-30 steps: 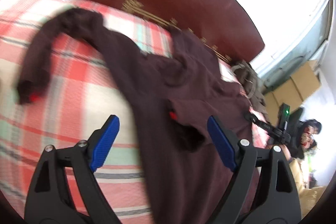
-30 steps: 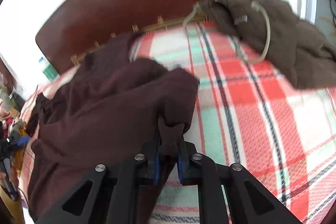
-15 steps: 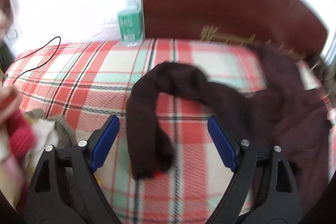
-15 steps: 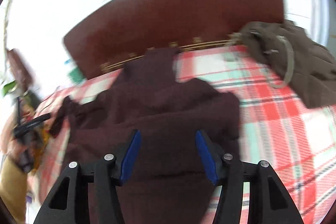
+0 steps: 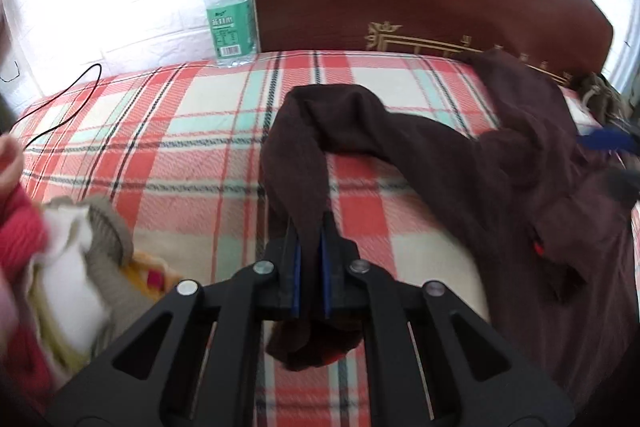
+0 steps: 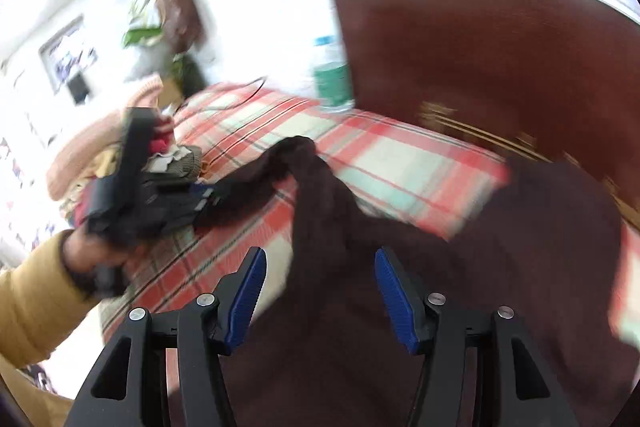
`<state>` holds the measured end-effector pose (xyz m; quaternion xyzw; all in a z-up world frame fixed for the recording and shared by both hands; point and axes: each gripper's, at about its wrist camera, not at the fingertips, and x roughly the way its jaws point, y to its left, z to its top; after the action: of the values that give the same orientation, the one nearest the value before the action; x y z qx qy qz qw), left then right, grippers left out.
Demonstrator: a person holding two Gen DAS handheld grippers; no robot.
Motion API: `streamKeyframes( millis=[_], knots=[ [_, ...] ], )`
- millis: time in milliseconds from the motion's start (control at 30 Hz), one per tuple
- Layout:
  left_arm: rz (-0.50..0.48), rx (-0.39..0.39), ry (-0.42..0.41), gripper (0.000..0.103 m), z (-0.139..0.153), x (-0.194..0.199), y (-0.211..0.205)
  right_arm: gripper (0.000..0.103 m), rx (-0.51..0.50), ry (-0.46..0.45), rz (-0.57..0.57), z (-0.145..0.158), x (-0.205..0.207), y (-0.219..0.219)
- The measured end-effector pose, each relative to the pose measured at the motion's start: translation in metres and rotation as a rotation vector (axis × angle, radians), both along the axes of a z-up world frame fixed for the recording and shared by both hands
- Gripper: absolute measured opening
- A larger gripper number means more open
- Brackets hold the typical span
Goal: Fold clothes
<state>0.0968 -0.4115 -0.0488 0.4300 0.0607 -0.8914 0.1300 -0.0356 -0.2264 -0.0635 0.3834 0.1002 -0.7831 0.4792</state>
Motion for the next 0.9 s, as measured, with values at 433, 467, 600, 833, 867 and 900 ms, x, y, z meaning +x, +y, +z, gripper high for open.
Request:
streamKeyframes(
  millis=[433, 467, 600, 833, 867, 900],
  knots=[
    [-0.053, 0.199, 0.158, 0.063, 0.013, 0.071, 0.02, 0.005, 0.23, 0.019, 0.117, -0.049, -0.03, -0.143],
    [-0.056, 0.232, 0.163, 0.063, 0.012, 0.075, 0.019, 0.005, 0.229, 0.015, 0.119, -0.049, -0.029, -0.141],
    [-0.093, 0.37, 0.208, 0.064, 0.008, 0.091, 0.012, 0.004, 0.177, 0.071, 0.177, -0.033, -0.002, -0.12],
    [-0.097, 0.467, 0.244, 0.068, 0.002, 0.118, 0.012, 0.013, 0.211, 0.065, 0.289, -0.037, 0.035, -0.102],
    [-0.097, 0.467, 0.247, 0.068, 0.002, 0.121, 0.014, 0.018, 0.215, 0.076, 0.266, -0.037, 0.03, -0.105],
    [-0.095, 0.472, 0.246, 0.069, 0.0, 0.122, 0.015, 0.032, 0.2, 0.074, 0.237, -0.034, 0.022, -0.11]
  ],
)
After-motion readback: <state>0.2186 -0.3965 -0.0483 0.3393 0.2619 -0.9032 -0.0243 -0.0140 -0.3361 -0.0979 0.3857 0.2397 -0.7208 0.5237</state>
